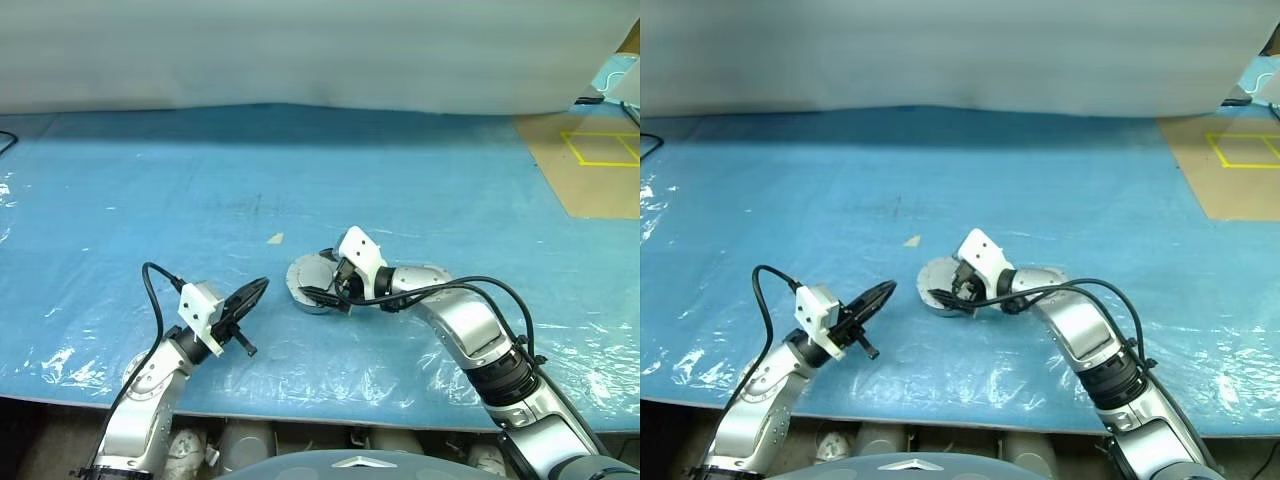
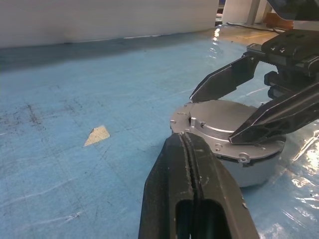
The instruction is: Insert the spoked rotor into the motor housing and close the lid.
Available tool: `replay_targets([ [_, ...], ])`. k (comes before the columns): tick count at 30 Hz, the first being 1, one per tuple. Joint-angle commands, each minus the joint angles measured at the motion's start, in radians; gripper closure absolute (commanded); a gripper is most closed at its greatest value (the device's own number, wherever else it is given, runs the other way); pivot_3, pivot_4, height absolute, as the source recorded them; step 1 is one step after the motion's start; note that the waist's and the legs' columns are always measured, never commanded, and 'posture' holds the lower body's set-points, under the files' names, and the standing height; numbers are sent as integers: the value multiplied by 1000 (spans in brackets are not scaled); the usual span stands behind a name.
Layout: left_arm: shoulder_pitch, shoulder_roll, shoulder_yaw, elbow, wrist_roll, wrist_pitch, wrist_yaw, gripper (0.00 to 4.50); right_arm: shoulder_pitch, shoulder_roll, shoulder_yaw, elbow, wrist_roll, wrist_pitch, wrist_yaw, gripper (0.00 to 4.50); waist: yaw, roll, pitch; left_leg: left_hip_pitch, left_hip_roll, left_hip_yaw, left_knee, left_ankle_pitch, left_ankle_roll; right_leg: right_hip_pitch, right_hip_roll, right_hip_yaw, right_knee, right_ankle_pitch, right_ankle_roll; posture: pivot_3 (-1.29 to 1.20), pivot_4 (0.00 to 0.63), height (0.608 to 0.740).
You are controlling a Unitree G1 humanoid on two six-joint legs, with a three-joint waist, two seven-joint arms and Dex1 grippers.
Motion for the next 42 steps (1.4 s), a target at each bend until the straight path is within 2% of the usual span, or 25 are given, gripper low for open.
replay_targets([
  [1, 1, 5, 14, 7, -3, -33, -13, 4500, 4, -4, -11, 10, -22, -43, 5, 733, 0, 0, 0, 0, 0, 0, 0, 0, 0, 0, 0, 0, 0, 0, 0, 0, 150, 740],
  [3, -2, 5, 17, 24, -5, -44, -20, 4500, 6, -3, -12, 18, -25, -51, 7, 1427, 0, 0, 0, 0, 0, 0, 0, 0, 0, 0, 0, 0, 1, 0, 0, 0, 150, 740],
  [4, -3, 5, 18, 34, -5, -50, -24, 4500, 7, -3, -13, 20, -27, -54, 8, 1543, 0, 0, 0, 0, 0, 0, 0, 0, 0, 0, 0, 0, 1, 0, 0, 0, 150, 740],
  [21, -12, -9, 25, 163, -7, -148, -74, 4500, 21, -7, -10, 49, -40, -83, 17, 1541, 1, -1, 0, 0, 0, 0, 0, 0, 0, 0, 0, 0, 1, 0, 0, 0, 150, 740],
  [34, -16, -13, 27, 254, -8, -217, -115, 4500, -23, -37, -15, 130, -40, -81, 111, 1541, 0, -2, -2, 3, 0, 0, 1, 0, 0, 2, 0, 1, 1, 0, 0, 0, 150, 740],
  [42, -17, -13, 26, 265, -10, -227, -119, 4500, -20, -18, -4, 180, -83, -126, 77, 1541, 1, -4, -3, 7, 0, 0, 0, -1, 2, 5, -1, 2, 1, 0, 0, 0, 150, 740],
])
